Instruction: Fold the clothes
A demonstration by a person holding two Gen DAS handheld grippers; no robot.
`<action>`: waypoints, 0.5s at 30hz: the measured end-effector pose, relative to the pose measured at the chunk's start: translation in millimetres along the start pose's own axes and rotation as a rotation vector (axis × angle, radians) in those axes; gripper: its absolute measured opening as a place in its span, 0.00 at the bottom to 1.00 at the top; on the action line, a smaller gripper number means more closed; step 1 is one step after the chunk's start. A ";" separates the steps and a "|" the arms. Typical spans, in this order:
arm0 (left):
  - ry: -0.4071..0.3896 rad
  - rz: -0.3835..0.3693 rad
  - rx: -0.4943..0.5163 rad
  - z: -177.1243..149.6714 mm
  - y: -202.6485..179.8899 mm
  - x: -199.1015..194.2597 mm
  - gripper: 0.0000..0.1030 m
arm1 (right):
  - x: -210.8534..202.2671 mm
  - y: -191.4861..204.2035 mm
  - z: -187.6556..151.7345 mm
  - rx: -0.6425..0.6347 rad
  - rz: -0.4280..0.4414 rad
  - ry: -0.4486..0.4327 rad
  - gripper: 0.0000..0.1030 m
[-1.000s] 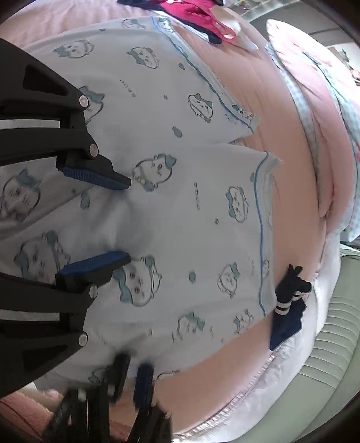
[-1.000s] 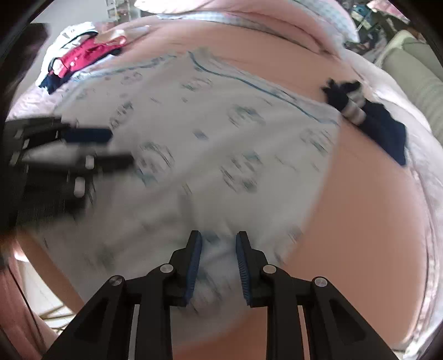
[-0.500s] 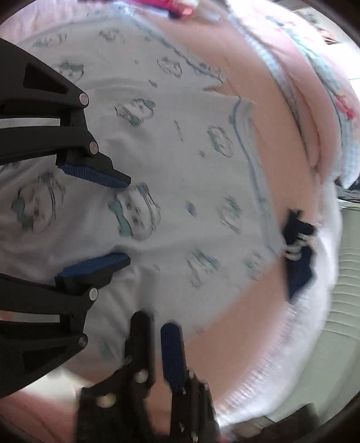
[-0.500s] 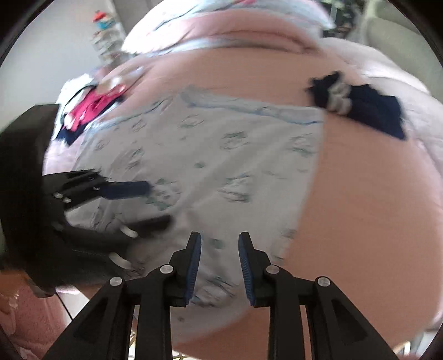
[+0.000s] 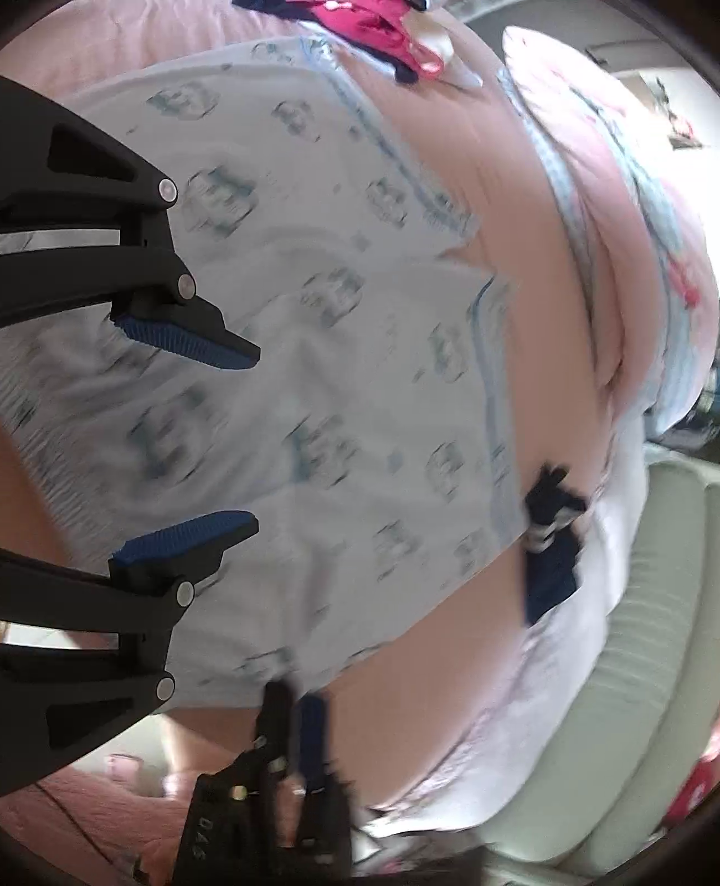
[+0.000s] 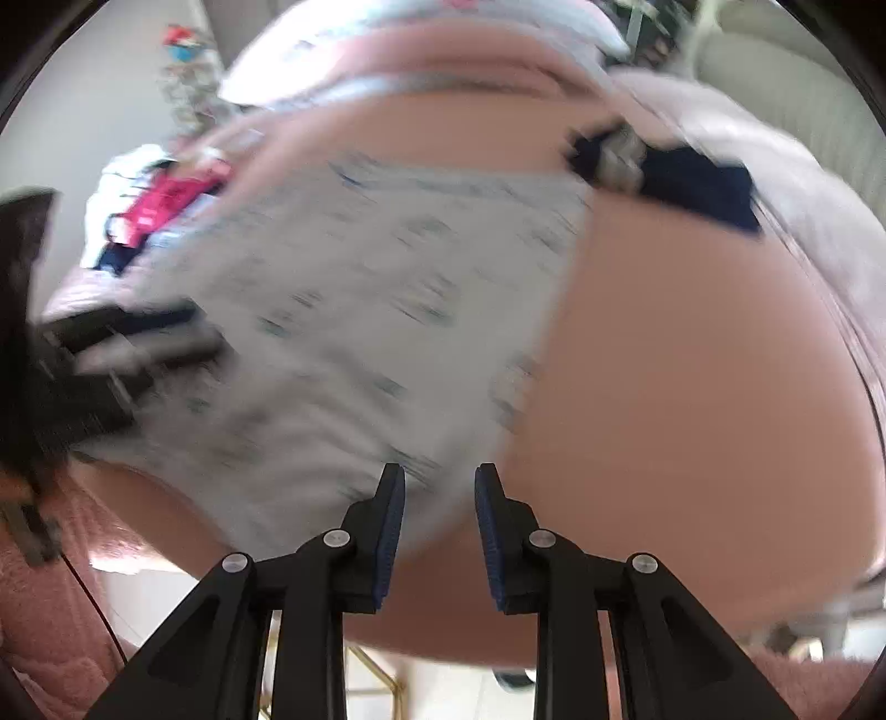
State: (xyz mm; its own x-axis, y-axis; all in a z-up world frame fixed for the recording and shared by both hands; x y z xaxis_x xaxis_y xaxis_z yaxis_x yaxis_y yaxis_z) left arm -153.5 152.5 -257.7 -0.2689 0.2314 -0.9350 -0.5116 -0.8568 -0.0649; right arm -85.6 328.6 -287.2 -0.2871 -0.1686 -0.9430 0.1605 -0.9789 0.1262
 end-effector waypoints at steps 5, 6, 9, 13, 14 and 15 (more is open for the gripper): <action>0.035 0.018 -0.033 -26.8 -7.1 7.7 0.49 | 24.1 37.8 -7.0 -0.053 0.051 0.076 0.25; 0.041 0.019 -0.023 -31.8 -8.8 4.0 0.50 | 30.5 37.3 -13.0 -0.042 0.040 0.105 0.24; 0.053 -0.007 -0.029 -44.0 -7.1 -5.7 0.50 | 28.2 33.0 -29.6 -0.007 0.034 0.140 0.24; -0.017 -0.041 -0.124 -50.8 13.7 -27.1 0.49 | 17.6 24.7 -48.3 0.063 0.055 0.133 0.25; -0.040 -0.036 -0.140 -50.0 17.8 -32.0 0.49 | 14.1 24.2 -45.7 0.075 0.067 0.114 0.25; -0.056 -0.038 -0.150 -46.2 20.8 -34.5 0.49 | 9.9 25.2 -41.3 0.080 0.074 0.085 0.25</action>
Point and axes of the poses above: each gripper's, at about its wrist camera, not at the fingertips, and x roughly the way its jaws point, y to its left, z to its top, the point moved 6 cm from there along x, roughly the way its jaws point, and after that the axes turned 13 degrees about y, right-handed, at the moved point
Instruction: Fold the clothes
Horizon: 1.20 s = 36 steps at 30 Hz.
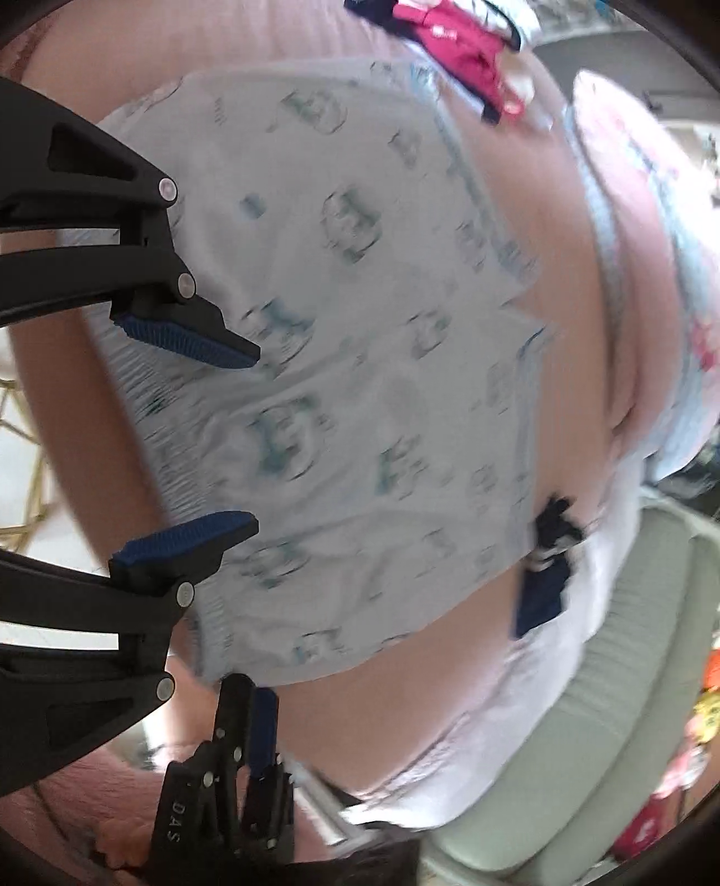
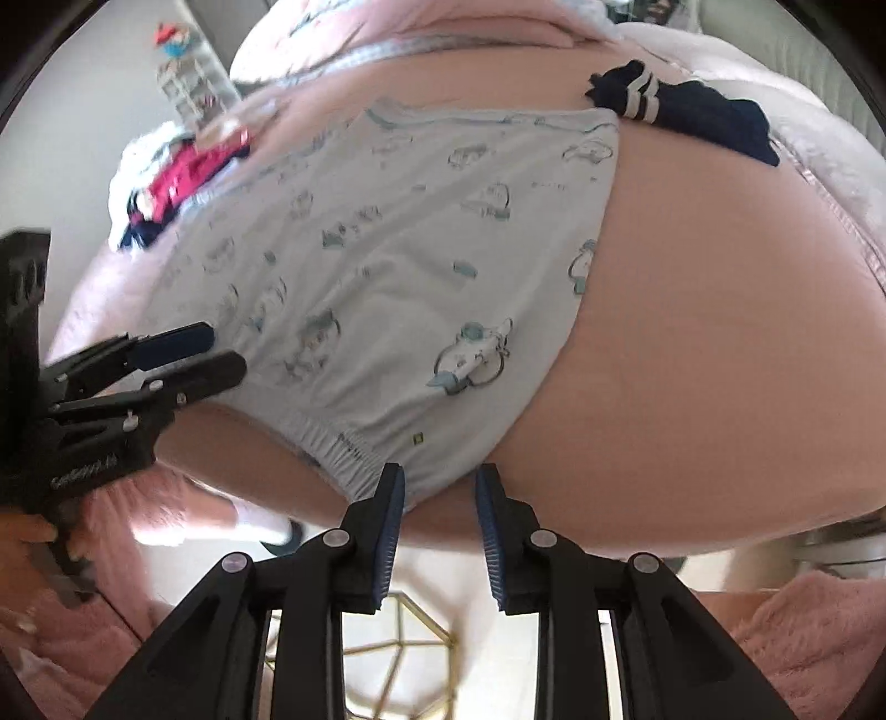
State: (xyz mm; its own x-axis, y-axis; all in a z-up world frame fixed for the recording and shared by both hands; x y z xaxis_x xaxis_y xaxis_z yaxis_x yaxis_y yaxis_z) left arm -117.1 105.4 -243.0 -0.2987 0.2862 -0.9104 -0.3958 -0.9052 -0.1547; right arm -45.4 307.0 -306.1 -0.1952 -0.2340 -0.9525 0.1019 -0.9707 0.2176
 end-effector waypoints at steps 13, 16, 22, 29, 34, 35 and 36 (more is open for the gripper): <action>0.091 0.014 -0.036 -44.5 17.4 -6.7 0.49 | 16.6 28.3 6.8 -0.082 -0.063 0.030 0.26; -0.016 -0.037 -0.116 -44.5 34.4 -33.5 0.50 | 2.0 16.8 -10.5 -0.005 -0.016 0.004 0.27; 0.109 0.134 -0.264 -59.0 95.2 -18.7 0.50 | -20.0 7.7 -1.1 0.049 -0.029 -0.110 0.27; 0.131 0.135 -0.292 -83.3 105.9 -34.3 0.52 | -7.8 -14.9 -14.8 0.126 -0.107 -0.022 0.27; -0.016 0.105 -0.229 -39.6 98.5 -64.3 0.51 | -23.7 -11.7 -0.2 0.115 -0.029 -0.072 0.27; -0.030 0.093 -0.193 -28.4 93.7 -66.6 0.51 | -26.4 -5.4 8.8 0.064 -0.037 -0.066 0.27; -0.034 0.083 -0.150 -17.2 87.8 -65.9 0.51 | -30.4 -2.1 18.4 0.011 -0.072 -0.065 0.27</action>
Point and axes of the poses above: each gripper's, at about its wrist camera, not at the fingertips, and x roughly the way its jaws point, y to its left, z to its top, the point moved 6 cm from there along x, roughly the way its jaws point, and after that the axes turned 13 degrees about y, right-handed, at the moved point
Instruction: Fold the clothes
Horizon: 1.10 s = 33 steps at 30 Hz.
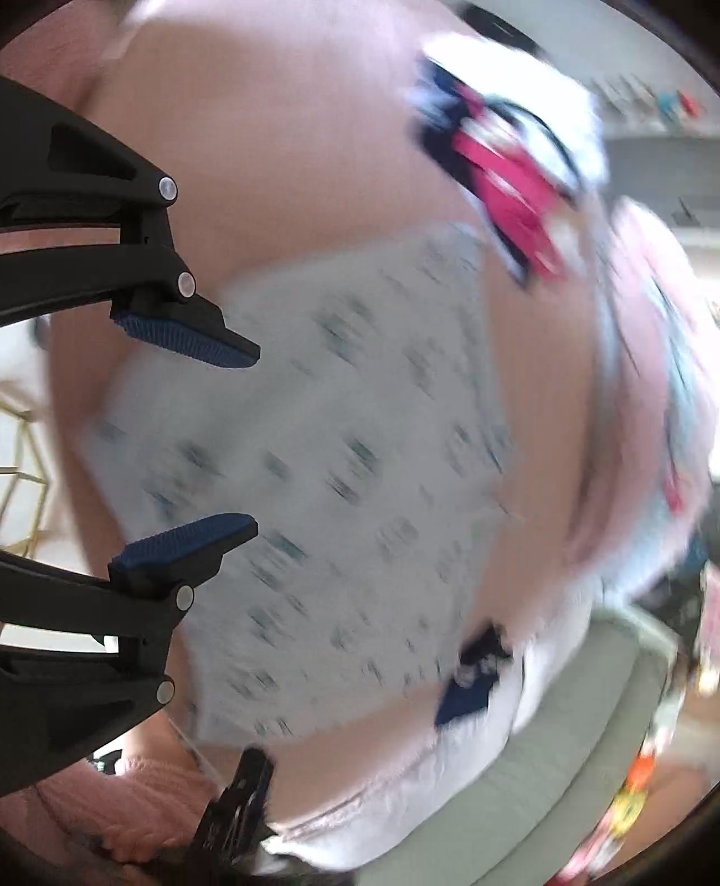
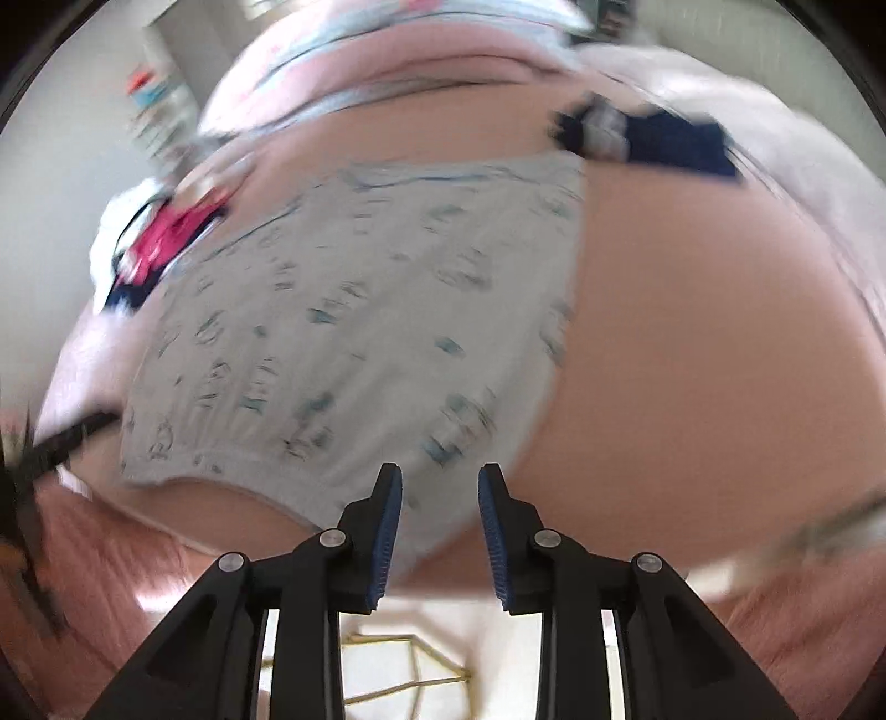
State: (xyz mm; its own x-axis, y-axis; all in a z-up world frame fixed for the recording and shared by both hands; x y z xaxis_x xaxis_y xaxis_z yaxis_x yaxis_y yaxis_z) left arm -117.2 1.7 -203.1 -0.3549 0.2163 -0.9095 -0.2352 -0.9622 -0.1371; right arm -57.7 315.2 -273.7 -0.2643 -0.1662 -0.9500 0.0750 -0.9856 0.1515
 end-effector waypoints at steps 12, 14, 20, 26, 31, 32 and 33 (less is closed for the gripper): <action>0.027 -0.024 0.242 145.0 -69.2 92.6 0.41 | 24.5 -47.5 145.8 -0.030 -0.079 0.000 0.27; 0.063 -0.029 0.276 166.3 -78.2 112.8 0.34 | 41.8 -52.2 167.3 -0.043 -0.079 0.023 0.27; 0.178 -0.015 0.292 203.9 -73.7 172.4 0.23 | 87.3 -68.7 210.3 -0.070 -0.069 0.079 0.27; 0.150 -0.047 0.131 235.3 -41.8 162.6 0.23 | 88.4 -107.6 222.7 0.035 -0.040 0.012 0.23; 0.143 -0.073 0.202 237.7 -51.3 141.7 0.23 | 78.4 -120.5 224.6 0.102 -0.010 -0.020 0.26; 0.160 -0.087 0.231 235.8 -57.6 142.8 0.23 | 75.5 -117.1 225.2 0.085 -0.014 -0.029 0.26; 0.183 -0.080 0.260 234.3 -63.0 147.7 0.23 | 74.2 -114.2 225.1 0.069 -0.025 -0.034 0.26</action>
Point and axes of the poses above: each gripper's, at about its wrist camera, not at the fingertips, and x roughly the way its jaws point, y to its left, z to its top, the point moved 6 cm from there along x, roughly the way its jaws point, and after that the axes turned 13 degrees about y, right-handed, at the moved point
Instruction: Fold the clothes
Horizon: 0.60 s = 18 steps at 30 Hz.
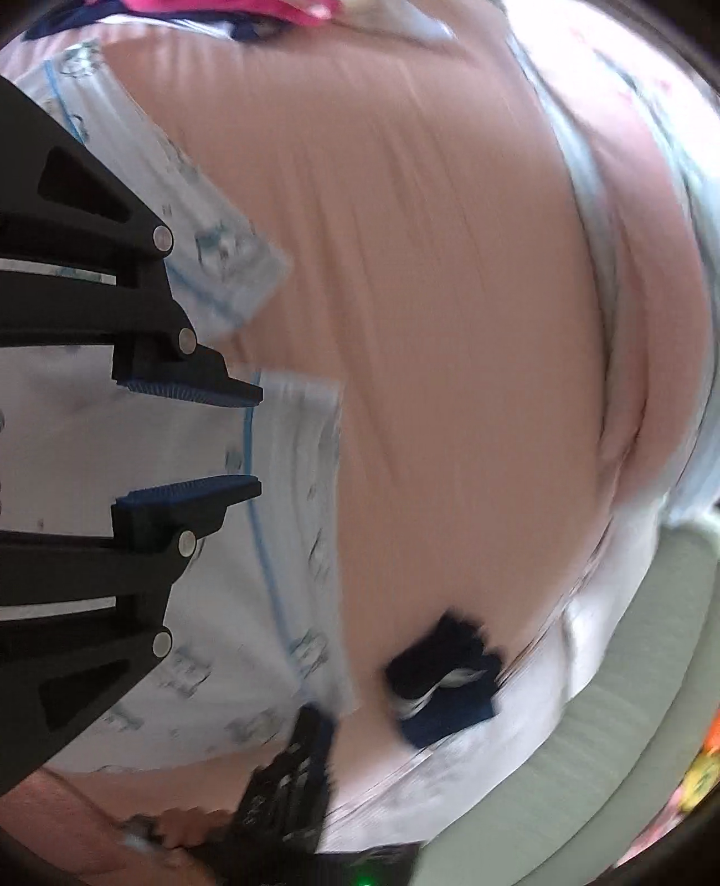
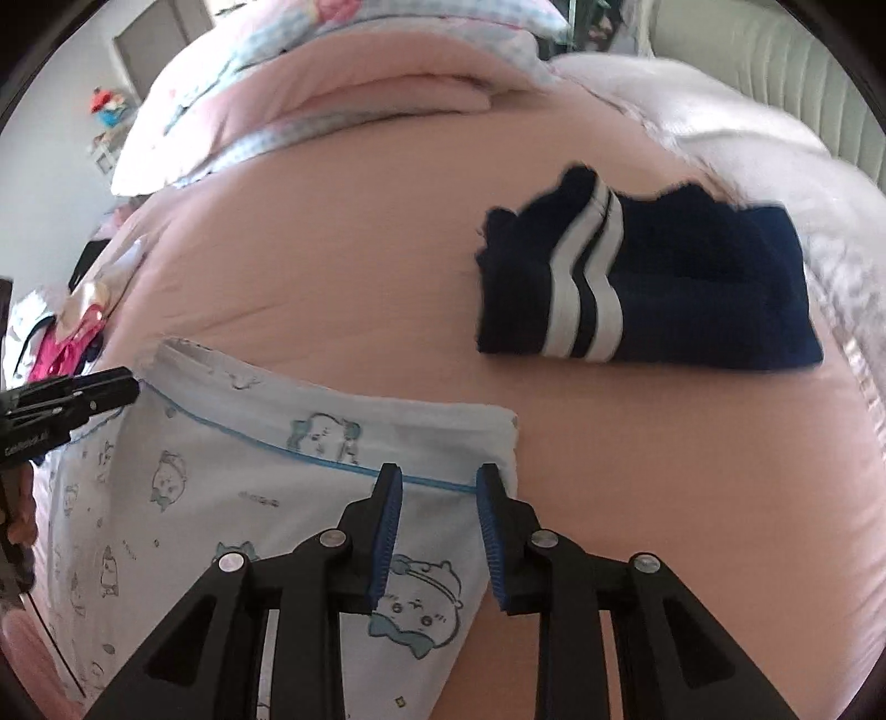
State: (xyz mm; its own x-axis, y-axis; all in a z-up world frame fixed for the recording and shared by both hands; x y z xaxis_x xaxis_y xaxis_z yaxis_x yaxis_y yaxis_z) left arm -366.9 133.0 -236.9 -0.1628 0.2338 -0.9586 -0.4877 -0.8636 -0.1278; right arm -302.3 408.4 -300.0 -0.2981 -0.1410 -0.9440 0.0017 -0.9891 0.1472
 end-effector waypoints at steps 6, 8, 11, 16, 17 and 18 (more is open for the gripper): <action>0.032 0.071 0.004 20.9 7.8 35.5 0.17 | 10.9 1.2 -6.2 -0.010 0.004 0.028 0.25; 0.001 0.080 -0.014 29.6 11.9 36.2 0.16 | 7.9 -3.5 -3.8 0.015 0.015 0.006 0.24; -0.033 0.118 -0.012 39.2 12.6 38.4 0.16 | 5.2 -13.4 0.0 0.046 -0.015 -0.033 0.24; -0.055 0.089 -0.012 28.8 -1.7 11.4 0.16 | 4.0 -32.9 1.2 0.147 -0.045 -0.045 0.24; -0.029 0.090 0.008 19.6 -6.9 7.1 0.16 | -2.0 -32.3 1.1 0.159 -0.015 -0.049 0.26; -0.003 0.092 0.027 11.8 -11.0 4.3 0.16 | -8.9 -27.2 1.4 0.141 0.021 -0.053 0.26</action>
State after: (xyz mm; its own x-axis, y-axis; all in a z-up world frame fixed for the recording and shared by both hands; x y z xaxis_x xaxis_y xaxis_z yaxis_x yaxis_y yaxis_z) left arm -372.3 148.7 -236.6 -0.2108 0.1557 -0.9651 -0.4932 -0.8693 -0.0325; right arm -301.0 436.6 -295.2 -0.3492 -0.1551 -0.9241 -0.1251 -0.9697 0.2100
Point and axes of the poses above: each gripper's, at about its wrist camera, not at the fingertips, and x roughly the way its jaws point, y to its left, z to its top, the point moved 6 cm from there along x, roughly the way its jaws point, and after that the axes turned 13 degrees about y, right-handed, at the moved point
